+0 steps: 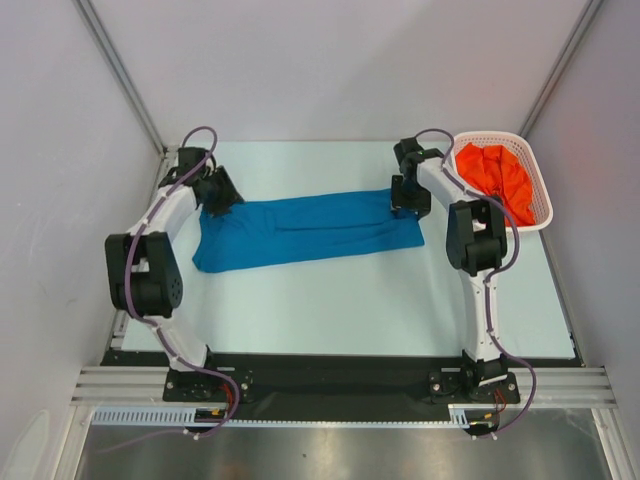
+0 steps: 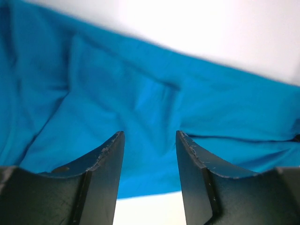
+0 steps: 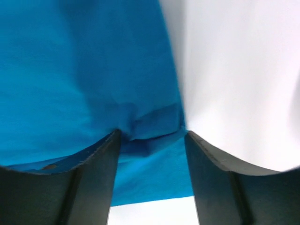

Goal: Fold and stack the t-shirts
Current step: Fold the tshirt

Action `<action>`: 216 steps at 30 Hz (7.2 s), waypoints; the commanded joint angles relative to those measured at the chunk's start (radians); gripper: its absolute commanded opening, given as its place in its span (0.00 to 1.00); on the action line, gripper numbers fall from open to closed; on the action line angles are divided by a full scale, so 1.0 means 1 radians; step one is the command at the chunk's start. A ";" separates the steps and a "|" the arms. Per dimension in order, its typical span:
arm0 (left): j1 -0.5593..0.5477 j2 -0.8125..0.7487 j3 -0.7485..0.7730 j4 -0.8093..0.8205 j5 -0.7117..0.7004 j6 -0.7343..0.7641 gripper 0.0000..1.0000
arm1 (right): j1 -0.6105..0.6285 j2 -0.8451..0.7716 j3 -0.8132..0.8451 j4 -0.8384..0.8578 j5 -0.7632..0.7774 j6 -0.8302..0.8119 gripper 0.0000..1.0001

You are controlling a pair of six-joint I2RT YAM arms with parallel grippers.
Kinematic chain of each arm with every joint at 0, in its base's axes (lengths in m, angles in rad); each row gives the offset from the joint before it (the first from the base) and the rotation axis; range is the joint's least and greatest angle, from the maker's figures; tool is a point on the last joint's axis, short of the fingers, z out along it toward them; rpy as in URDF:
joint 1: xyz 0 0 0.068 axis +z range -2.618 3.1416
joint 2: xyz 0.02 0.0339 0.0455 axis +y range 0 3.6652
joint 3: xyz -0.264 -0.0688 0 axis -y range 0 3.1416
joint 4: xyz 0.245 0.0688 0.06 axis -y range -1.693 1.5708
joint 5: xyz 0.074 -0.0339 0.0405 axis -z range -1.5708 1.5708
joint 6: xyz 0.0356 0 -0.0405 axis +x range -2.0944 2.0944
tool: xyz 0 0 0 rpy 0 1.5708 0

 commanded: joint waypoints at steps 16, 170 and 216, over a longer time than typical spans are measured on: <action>0.063 0.138 0.243 -0.023 0.024 0.198 0.60 | 0.323 0.182 0.426 0.513 -0.404 0.277 0.73; -0.215 0.048 0.145 -0.393 -0.471 -0.565 0.35 | 0.286 -0.261 -0.234 0.531 -0.423 -0.465 0.76; -0.209 0.275 0.303 -0.460 -0.439 -0.588 1.00 | 0.303 -0.114 -0.285 0.422 -0.371 -0.693 0.96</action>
